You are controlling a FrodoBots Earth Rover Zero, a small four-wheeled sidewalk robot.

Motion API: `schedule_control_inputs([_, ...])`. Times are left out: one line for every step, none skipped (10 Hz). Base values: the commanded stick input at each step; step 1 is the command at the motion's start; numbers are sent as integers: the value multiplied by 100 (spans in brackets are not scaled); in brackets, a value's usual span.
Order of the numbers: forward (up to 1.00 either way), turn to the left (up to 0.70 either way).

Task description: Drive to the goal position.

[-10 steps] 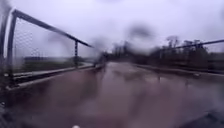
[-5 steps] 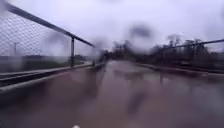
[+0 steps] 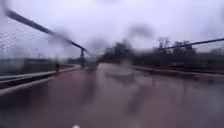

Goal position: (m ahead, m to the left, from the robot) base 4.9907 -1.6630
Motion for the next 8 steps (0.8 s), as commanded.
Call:
schedule_control_inputs([70,0])
schedule_control_inputs([70,0])
schedule_control_inputs([70,0])
schedule_control_inputs([70,0])
schedule_control_inputs([70,0])
schedule_control_inputs([70,0])
schedule_control_inputs([70,0])
schedule_control_inputs([70,0])
